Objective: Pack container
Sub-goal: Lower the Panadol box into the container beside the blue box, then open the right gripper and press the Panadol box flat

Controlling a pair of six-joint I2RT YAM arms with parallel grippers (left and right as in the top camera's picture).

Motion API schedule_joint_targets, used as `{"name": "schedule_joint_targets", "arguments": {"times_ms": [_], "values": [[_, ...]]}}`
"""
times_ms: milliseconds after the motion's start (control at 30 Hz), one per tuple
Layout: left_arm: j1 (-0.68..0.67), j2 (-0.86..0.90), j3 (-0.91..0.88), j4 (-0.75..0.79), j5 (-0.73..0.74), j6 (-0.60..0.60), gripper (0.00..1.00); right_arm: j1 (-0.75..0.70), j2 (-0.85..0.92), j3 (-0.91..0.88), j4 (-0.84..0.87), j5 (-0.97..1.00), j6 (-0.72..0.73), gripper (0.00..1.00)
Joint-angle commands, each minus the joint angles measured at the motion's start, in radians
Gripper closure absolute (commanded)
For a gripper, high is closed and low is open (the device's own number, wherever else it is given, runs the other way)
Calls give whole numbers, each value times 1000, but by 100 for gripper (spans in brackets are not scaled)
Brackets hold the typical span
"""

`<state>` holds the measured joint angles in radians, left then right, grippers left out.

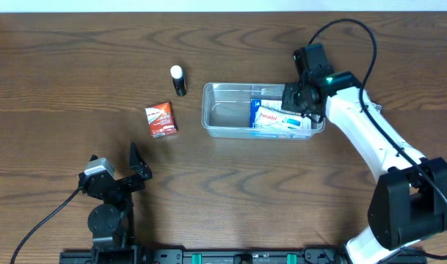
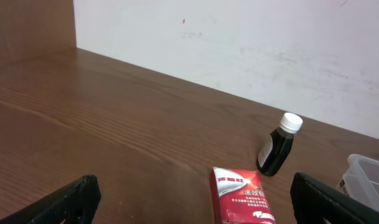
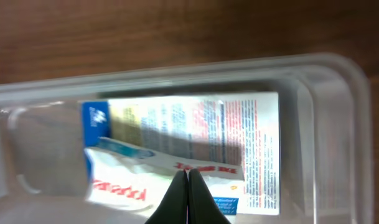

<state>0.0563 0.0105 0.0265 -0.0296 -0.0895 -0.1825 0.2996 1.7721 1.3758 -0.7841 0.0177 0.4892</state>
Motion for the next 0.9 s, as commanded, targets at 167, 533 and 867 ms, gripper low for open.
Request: {"name": "schedule_joint_targets", "arguments": {"times_ms": [167, 533, 867], "values": [[2, -6, -23, -34, -27, 6, 2, 9, 27, 63, -12, 15, -15, 99], [2, -6, -23, -34, -27, 6, 2, 55, 126, 64, 10, 41, -27, 99], [2, -6, -23, -34, -27, 6, 2, 69, 195, 64, 70, 77, -37, 99]]}}
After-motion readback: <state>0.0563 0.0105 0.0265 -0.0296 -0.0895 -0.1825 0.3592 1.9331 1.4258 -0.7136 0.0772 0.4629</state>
